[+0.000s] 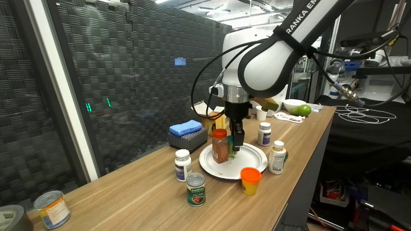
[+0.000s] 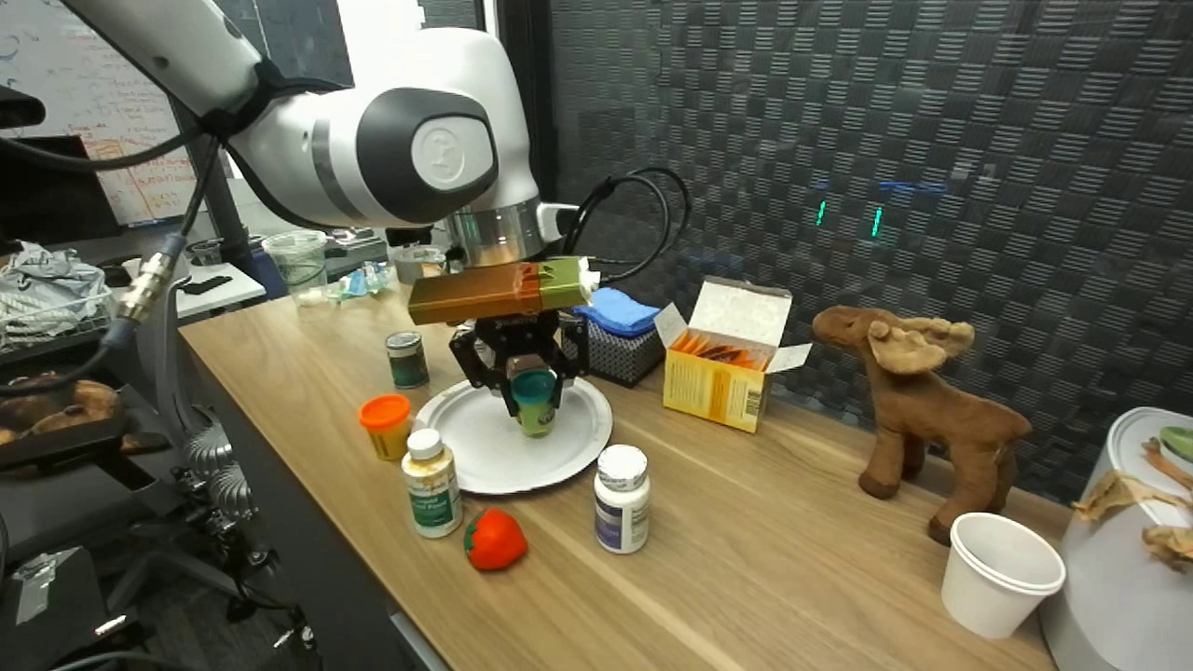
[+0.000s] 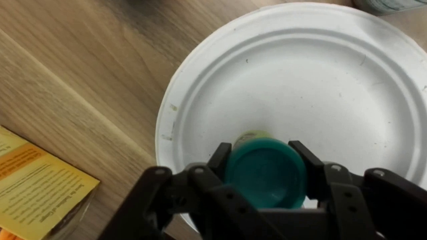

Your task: Pick up the bottles and small containers from the table and put them on the white plate.

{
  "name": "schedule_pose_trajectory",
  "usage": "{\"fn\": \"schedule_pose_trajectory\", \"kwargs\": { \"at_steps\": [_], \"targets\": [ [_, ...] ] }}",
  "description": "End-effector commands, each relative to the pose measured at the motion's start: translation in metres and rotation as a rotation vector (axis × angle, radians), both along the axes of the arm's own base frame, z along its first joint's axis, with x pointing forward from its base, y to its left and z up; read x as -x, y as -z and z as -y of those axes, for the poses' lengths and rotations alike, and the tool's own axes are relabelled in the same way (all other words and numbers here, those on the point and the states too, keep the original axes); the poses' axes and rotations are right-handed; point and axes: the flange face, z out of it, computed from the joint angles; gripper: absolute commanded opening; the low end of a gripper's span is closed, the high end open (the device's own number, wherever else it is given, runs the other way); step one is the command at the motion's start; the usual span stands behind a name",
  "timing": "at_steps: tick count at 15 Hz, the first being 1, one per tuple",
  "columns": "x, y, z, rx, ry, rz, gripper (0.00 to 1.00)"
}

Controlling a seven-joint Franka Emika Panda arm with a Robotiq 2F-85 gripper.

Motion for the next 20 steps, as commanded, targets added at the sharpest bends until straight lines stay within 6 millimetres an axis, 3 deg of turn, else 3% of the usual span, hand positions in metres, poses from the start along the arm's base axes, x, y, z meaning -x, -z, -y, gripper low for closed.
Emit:
{"fn": "schedule_pose_trajectory", "kwargs": {
  "at_steps": [1, 2, 3, 4, 7, 13, 17, 20],
  "targets": [
    [-0.005, 0.005, 0.003, 0.026, -0.032, 0.046, 0.24],
    [-0.006, 0.006, 0.004, 0.033, -0.039, 0.053, 0.45],
    [-0.006, 0.006, 0.006, 0.037, -0.043, 0.057, 0.74],
    [-0.006, 0.006, 0.008, 0.044, -0.046, 0.061, 0.75],
    [0.0, -0.004, 0.016, 0.041, -0.04, 0.057, 0.97],
    [0.016, -0.056, 0.047, 0.064, 0.05, 0.062, 1.0],
    [0.032, -0.103, 0.076, 0.032, 0.232, 0.025, 1.0],
    [0.039, -0.121, 0.089, -0.042, 0.386, -0.045, 1.0]
  ]
}}
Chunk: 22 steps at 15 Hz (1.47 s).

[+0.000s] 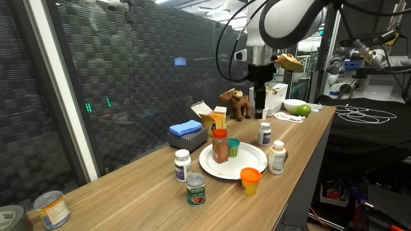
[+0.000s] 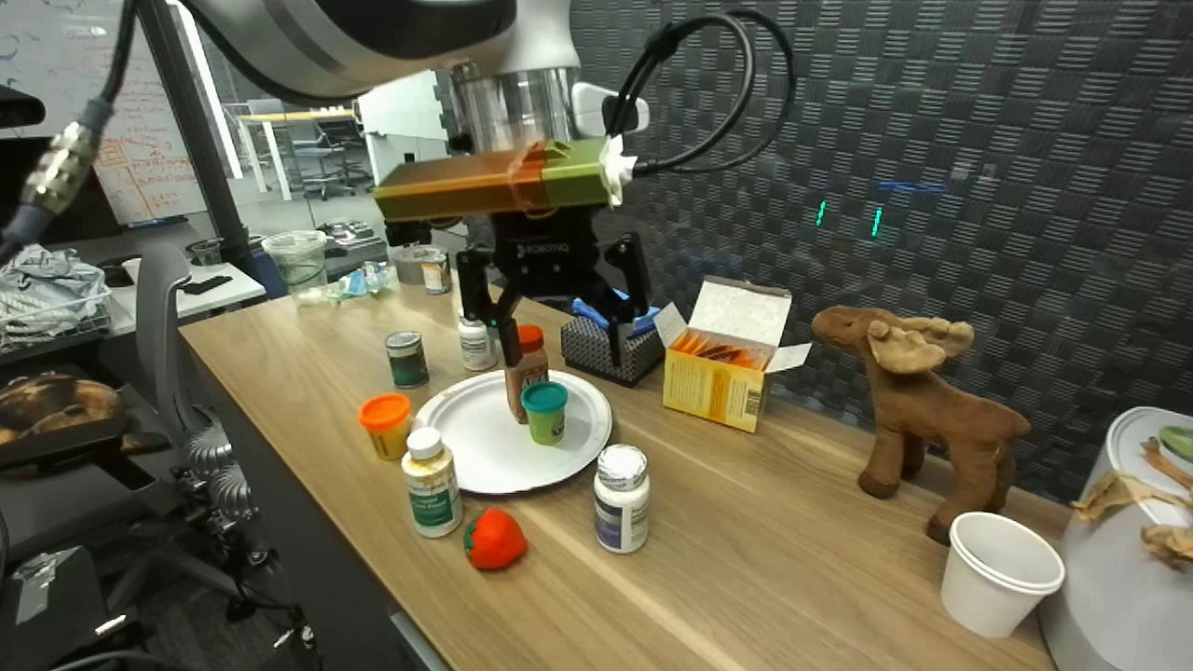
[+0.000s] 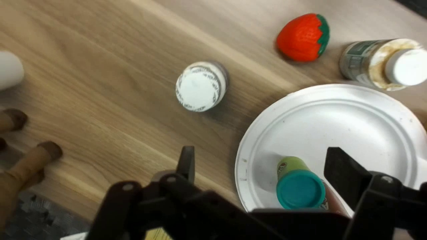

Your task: Pick up the bottles and small containers from the table and put them on the white plate.

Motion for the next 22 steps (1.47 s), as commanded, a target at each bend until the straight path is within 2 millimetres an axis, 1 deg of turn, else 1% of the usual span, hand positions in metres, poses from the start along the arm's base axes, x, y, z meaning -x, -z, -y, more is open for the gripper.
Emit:
{"fn": "schedule_pose_trajectory", "kwargs": {
  "at_steps": [1, 3, 7, 9, 12, 15, 18, 22],
  "targets": [
    [0.012, -0.022, 0.01, -0.076, 0.182, -0.042, 1.0],
    [0.01, -0.018, 0.013, -0.074, 0.294, -0.046, 1.0],
    [0.0, 0.004, 0.02, -0.059, 0.514, -0.045, 1.0],
    [-0.006, 0.017, 0.025, -0.053, 0.603, -0.047, 1.0],
    [-0.016, 0.03, 0.034, -0.05, 0.714, -0.042, 1.0],
    [-0.023, 0.035, 0.047, -0.049, 0.805, -0.039, 1.0],
    [-0.026, 0.036, 0.062, -0.054, 0.88, -0.032, 1.0],
    [-0.026, 0.045, 0.072, -0.063, 0.941, -0.041, 1.0]
  ]
}}
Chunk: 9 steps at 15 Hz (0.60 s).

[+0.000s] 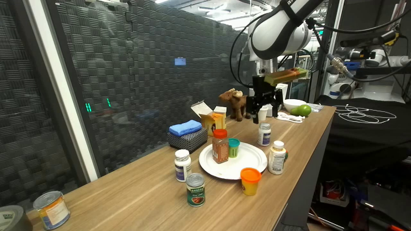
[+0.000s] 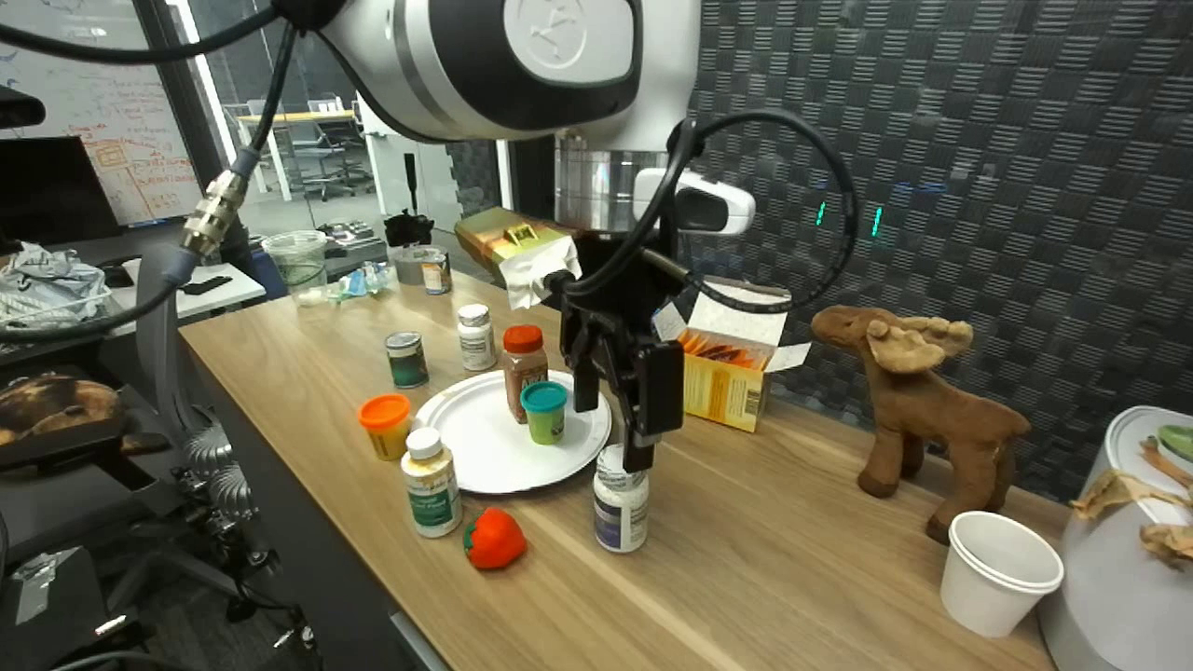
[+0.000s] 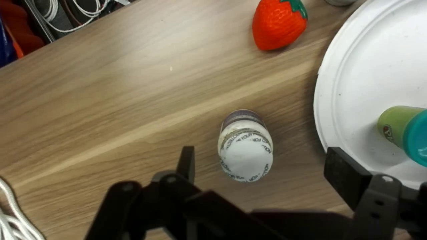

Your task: Pick up the bottles and small containers from the table and put them on the white plate.

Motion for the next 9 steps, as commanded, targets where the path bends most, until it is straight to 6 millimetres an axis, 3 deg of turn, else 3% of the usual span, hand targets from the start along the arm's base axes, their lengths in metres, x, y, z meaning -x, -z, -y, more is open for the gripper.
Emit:
{"fn": "schedule_pose_trajectory", "kwargs": {
  "at_steps": [1, 9],
  "targets": [
    [-0.007, 0.004, 0.007, -0.025, 0.063, 0.005, 1.0],
    [-0.011, 0.025, 0.01, -0.074, 0.119, -0.012, 1.0]
  ]
}}
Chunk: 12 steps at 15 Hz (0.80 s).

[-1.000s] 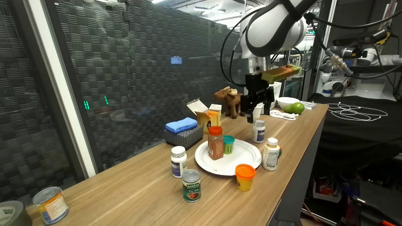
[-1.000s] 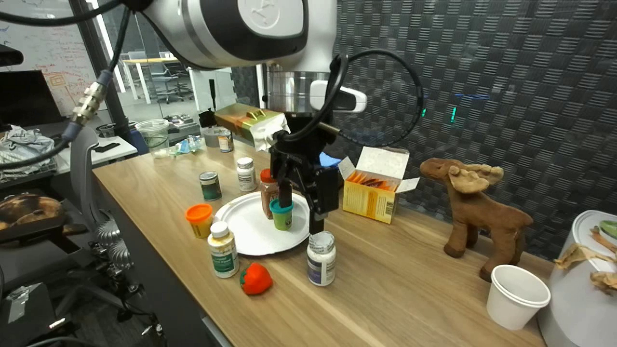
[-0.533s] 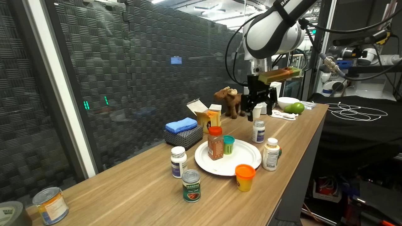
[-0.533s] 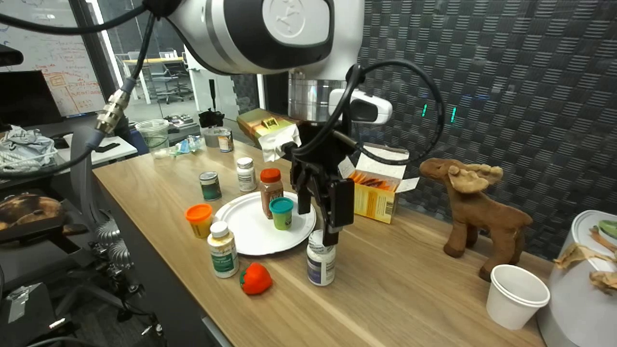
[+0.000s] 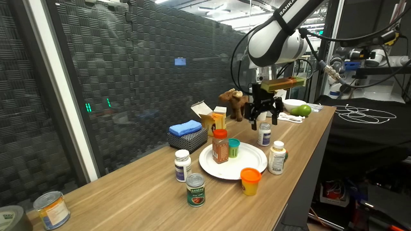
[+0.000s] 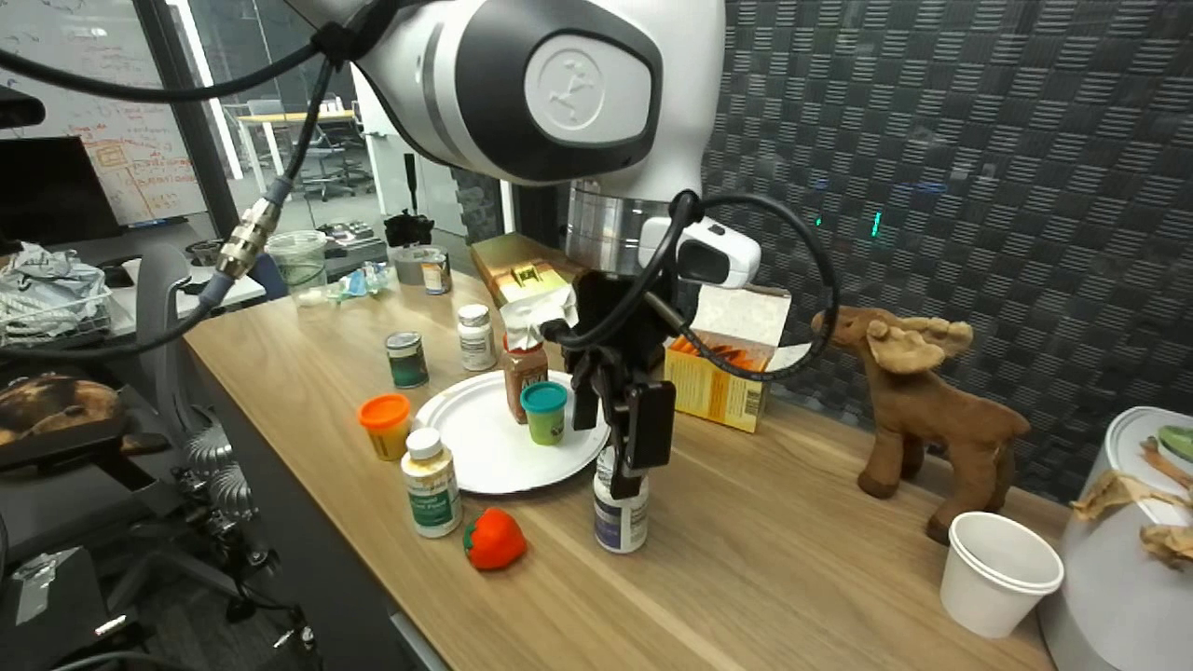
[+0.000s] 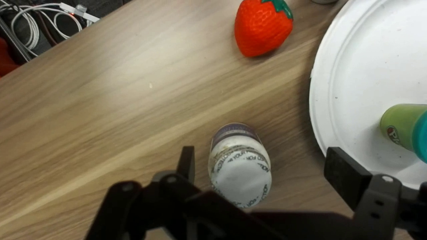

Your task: Pick up the bottles and small containers from the table and put them on the white plate.

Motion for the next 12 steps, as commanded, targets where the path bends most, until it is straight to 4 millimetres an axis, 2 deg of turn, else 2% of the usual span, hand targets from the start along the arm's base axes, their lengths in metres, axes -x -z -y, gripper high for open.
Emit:
{"fn": "schedule_pose_trajectory", "kwargs": {
  "at_steps": [1, 3, 4, 5, 6, 7, 12],
  "targets": [
    [-0.008, -0.0005, 0.0064, -0.012, 0.042, 0.014, 1.0],
    [-0.0088, 0.0021, 0.0078, -0.004, 0.05, 0.012, 0.97],
    [-0.0094, 0.0037, 0.0083, 0.001, 0.054, 0.011, 0.92],
    [-0.0098, 0.0054, 0.0082, 0.004, 0.054, 0.009, 0.72],
    [-0.0102, 0.0066, 0.0074, 0.007, 0.054, 0.011, 0.71],
    [-0.0107, 0.0076, 0.0071, 0.011, 0.058, 0.013, 0.65],
    [-0.0079, -0.0007, 0.0059, 0.023, 0.062, 0.034, 0.26]
  ]
}}
